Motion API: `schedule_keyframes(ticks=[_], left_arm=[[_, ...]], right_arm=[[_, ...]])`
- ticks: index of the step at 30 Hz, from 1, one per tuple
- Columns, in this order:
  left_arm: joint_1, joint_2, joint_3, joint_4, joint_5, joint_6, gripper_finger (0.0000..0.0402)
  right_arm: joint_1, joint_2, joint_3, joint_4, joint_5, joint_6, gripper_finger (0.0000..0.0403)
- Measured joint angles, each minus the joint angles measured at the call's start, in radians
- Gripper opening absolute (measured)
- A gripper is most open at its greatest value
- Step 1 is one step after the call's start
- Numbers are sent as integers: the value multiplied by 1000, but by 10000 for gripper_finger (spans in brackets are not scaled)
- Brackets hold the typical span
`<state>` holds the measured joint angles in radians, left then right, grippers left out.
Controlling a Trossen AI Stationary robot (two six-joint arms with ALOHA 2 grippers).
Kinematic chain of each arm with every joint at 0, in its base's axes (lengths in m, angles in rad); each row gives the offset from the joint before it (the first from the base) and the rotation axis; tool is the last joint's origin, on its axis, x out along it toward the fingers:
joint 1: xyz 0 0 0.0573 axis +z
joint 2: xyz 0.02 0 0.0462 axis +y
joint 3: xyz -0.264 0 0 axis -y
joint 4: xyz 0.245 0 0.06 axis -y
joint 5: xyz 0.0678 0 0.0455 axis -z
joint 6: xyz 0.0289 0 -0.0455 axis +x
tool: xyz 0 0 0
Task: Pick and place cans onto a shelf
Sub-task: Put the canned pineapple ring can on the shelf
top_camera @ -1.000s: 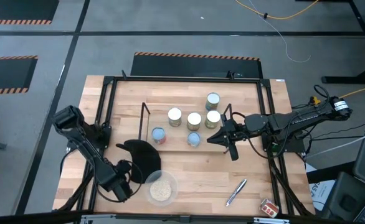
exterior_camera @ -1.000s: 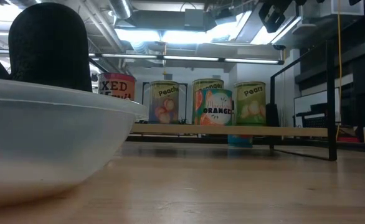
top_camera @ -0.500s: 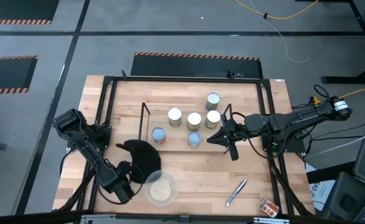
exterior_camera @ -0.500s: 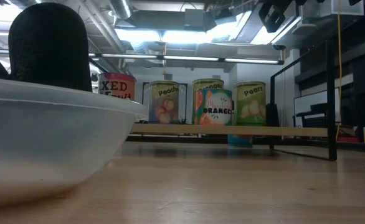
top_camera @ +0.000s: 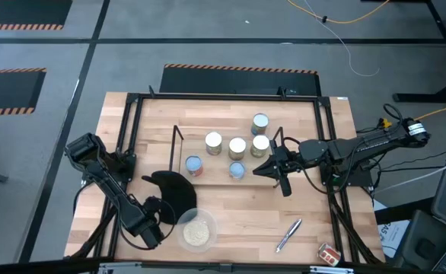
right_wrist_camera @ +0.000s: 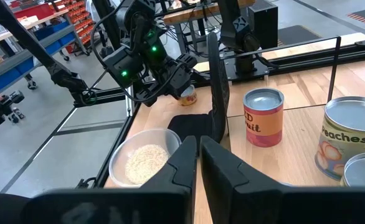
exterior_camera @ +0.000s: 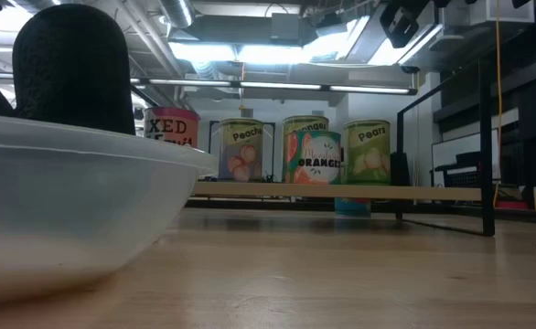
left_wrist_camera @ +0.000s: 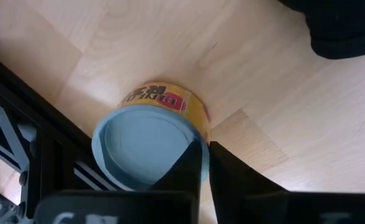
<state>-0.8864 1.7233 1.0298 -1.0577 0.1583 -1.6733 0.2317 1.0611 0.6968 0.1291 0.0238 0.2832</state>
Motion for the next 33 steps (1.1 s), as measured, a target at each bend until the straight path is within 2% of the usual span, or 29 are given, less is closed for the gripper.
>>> schedule_keyframes(ticks=[4,11,17,23,27,33], left_arm=[[6,-1,0,24,-14,19,10],[28,-28,37,64,56,183,5],[44,-64,196,65,15,498,5],[121,-64,383,73,-158,773,5],[199,-64,445,103,-248,942,5],[322,-59,456,287,-252,1277,6]], right_arm=[[0,0,0,0,0,0,26],[0,0,0,0,0,2,26],[0,0,0,0,0,2,26],[0,0,0,0,0,2,26],[0,0,0,0,0,2,26],[1,0,0,0,-1,2,26]])
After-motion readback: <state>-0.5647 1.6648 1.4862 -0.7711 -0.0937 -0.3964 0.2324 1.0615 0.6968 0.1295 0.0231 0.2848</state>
